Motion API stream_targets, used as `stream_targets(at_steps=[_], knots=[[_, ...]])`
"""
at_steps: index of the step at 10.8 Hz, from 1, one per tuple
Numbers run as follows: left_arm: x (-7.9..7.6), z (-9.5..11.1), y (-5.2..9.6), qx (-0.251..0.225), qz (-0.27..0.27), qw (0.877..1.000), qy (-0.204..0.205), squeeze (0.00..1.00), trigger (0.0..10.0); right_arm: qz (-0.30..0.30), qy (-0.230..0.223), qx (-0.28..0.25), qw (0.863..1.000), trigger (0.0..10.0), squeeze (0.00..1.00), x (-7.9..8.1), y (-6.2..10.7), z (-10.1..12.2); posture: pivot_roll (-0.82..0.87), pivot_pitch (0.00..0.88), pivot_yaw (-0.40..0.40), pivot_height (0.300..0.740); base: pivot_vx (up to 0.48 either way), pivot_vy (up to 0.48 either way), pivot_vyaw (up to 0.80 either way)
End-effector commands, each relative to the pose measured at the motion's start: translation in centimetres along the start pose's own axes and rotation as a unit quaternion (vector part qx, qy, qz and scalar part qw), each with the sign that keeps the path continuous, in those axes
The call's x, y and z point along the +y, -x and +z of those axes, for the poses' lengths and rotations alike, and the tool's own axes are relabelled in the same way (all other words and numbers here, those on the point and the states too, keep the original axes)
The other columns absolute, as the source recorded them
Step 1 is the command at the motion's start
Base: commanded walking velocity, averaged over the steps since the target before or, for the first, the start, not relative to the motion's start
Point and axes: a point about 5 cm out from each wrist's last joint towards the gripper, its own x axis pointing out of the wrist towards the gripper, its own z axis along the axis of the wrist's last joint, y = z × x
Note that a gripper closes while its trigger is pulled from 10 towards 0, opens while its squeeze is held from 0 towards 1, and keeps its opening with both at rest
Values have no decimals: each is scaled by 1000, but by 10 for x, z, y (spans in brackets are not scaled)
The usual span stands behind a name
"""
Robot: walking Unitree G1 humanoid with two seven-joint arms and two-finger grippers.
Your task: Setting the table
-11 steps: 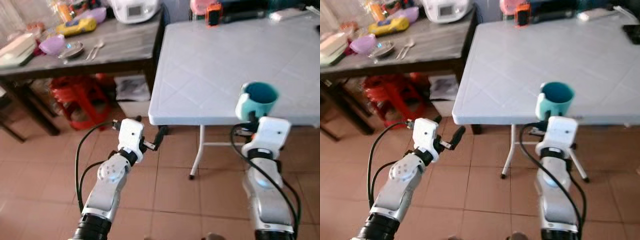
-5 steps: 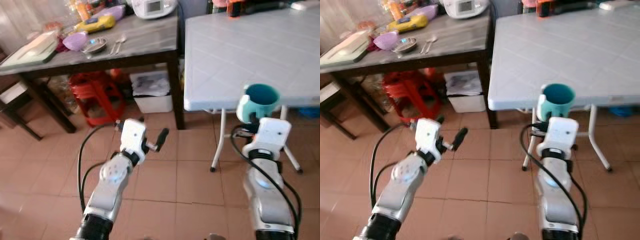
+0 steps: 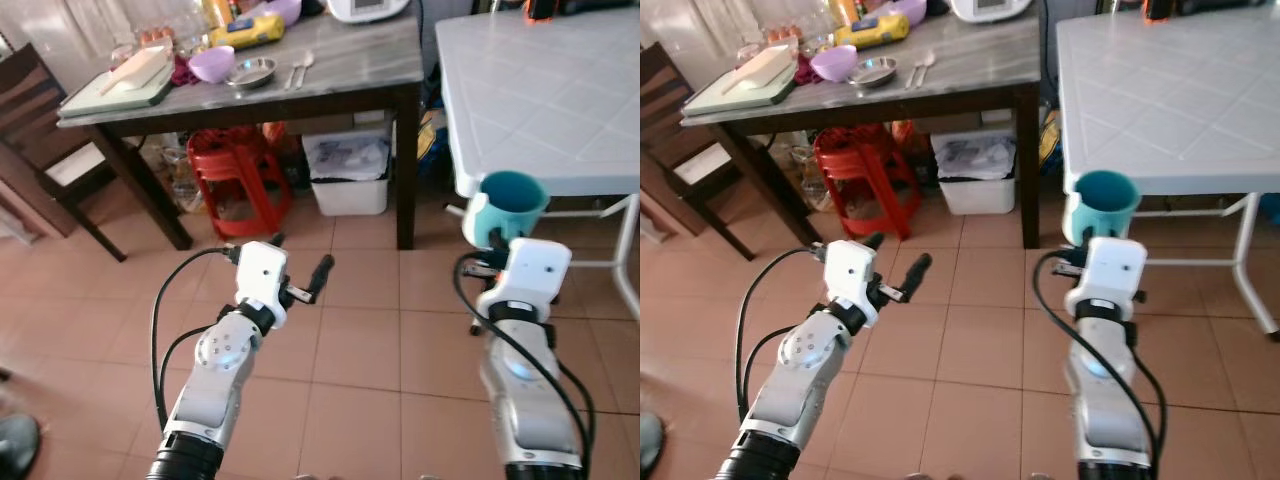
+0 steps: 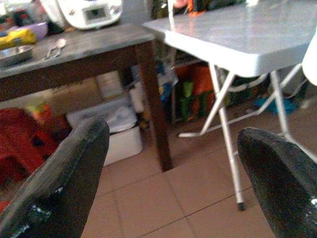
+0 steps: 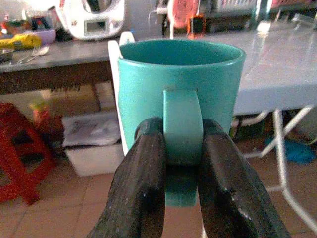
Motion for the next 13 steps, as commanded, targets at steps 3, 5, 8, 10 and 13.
stream_targets(at_steps=[3, 5, 8, 10, 13], knots=[[6, 6, 2, -14, -3, 1000, 0, 0, 10000, 14, -5, -13, 1000, 10000, 0, 6, 0, 6, -120, 99, 160, 740, 0, 0, 0], [5, 7, 2, -18, -12, 1000, 6, 0, 10000, 15, -2, -14, 1000, 10000, 0, 7, -1, 7, -120, 98, 161, 740, 0, 0, 0], [6, 8, 1, -19, -15, 1000, 7, 0, 10000, 19, 1, -17, 1000, 10000, 0, 10, -1, 7, -117, 95, 166, 740, 293, 0, 0], [6, 8, 2, -18, -19, 1000, 9, 0, 10000, 21, 4, -19, 1000, 10000, 0, 11, -1, 8, -117, 98, 169, 740, 313, 0, 0], [6, 7, 2, -14, -20, 1000, 9, 0, 10000, 24, 4, -19, 1000, 10000, 0, 13, 0, 7, -116, 95, 171, 740, 325, 0, 323]])
